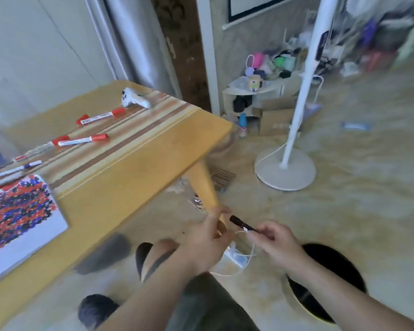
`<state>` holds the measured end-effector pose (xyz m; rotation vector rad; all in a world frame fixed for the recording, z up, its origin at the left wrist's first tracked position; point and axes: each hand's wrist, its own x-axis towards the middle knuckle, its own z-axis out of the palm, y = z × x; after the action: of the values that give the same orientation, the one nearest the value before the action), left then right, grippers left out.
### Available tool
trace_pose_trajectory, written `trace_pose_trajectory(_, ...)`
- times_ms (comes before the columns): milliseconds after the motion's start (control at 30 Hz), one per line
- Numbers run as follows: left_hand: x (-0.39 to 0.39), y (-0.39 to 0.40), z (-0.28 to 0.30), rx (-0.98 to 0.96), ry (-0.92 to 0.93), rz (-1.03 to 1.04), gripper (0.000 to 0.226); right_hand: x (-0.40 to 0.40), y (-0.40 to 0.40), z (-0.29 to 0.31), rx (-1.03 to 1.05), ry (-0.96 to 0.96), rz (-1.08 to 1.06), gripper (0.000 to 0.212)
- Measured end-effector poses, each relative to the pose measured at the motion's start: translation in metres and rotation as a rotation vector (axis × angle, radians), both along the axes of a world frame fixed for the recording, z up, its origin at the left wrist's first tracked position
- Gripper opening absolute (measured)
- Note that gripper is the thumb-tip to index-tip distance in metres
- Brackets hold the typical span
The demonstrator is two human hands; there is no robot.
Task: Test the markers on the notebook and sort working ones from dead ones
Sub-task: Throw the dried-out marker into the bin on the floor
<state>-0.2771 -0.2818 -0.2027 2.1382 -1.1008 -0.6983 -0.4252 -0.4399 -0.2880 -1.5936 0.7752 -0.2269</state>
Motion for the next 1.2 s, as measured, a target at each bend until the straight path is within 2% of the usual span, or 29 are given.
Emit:
trace_pose_trajectory(67, -0.017, -0.011, -0.052, 0.197, -0.099, -0.104, 0.034, -0.05, -0.012, -0.079, 0.29, 0.256, -0.269, 0.025)
trace_pose_trajectory(100, -0.025, -0.012, -0.07, 0.341, -0.193, -0.22, 0.033, -0.078, -0.014, -0.107, 0.409, 0.365, -0.375, 0.021)
trace_pose_trajectory(167, -0.044, -0.014, -0.086, 0.53, -0.349, -0.447, 0.031, -0.13, -0.016, -0.135, 0.579, 0.504, -0.552, 0.012)
trace_pose_trajectory(233, -0.052, -0.018, -0.088, 0.514, -0.402, -0.562, 0.031, -0.161, -0.019, -0.145, 0.689, 0.494, -0.668, 0.015)
trace_pose_trajectory(267, -0.053, -0.018, -0.088, 0.483, -0.398, -0.572, 0.032, -0.17, -0.022, -0.15, 0.671, 0.461, -0.671, 0.031)
trace_pose_trajectory(333, -0.048, -0.015, -0.087, 0.452, -0.409, -0.541, 0.033, -0.176, -0.031, -0.151, 0.526, 0.475, -0.561, 0.053)
trace_pose_trajectory(400, -0.039, -0.012, -0.084, 0.422, -0.369, -0.441, 0.029, -0.169, -0.04, -0.142, 0.321, 0.528, -0.375, 0.049)
trace_pose_trajectory(500, -0.027, -0.018, -0.062, 0.272, -0.261, -0.291, 0.024, -0.126, -0.046, -0.104, 0.05, 0.496, -0.138, 0.03)
trace_pose_trajectory(633, 0.003, -0.02, 0.013, -0.002, -0.265, -0.199, 0.022, -0.027, -0.03, -0.01, -0.151, 0.162, 0.013, 0.028)
trace_pose_trajectory(700, 0.029, -0.007, 0.065, -0.126, -0.324, -0.166, 0.02, 0.026, -0.015, 0.052, -0.228, -0.037, 0.095, 0.032)
trace_pose_trajectory(800, 0.078, 0.033, 0.131, -0.22, -0.422, -0.086, 0.018, 0.094, 0.018, 0.144, -0.354, -0.284, 0.226, 0.024)
trace_pose_trajectory(900, 0.136, 0.093, 0.166, -0.191, -0.496, 0.107, 0.018, 0.159, 0.052, 0.203, -0.483, -0.44, 0.352, 0.018)
trace_pose_trajectory(1000, 0.19, 0.16, 0.172, -0.034, -0.572, 0.245, 0.017, 0.24, 0.077, 0.219, -0.622, -0.473, 0.438, 0.015)
trace_pose_trajectory(1100, 0.224, 0.215, 0.161, 0.123, -0.589, 0.293, 0.014, 0.323, 0.098, 0.215, -0.786, -0.362, 0.509, 0.029)
trace_pose_trajectory(1200, 0.242, 0.25, 0.138, 0.186, -0.59, 0.297, 0.012, 0.394, 0.118, 0.208, -1.005, -0.124, 0.558, 0.051)
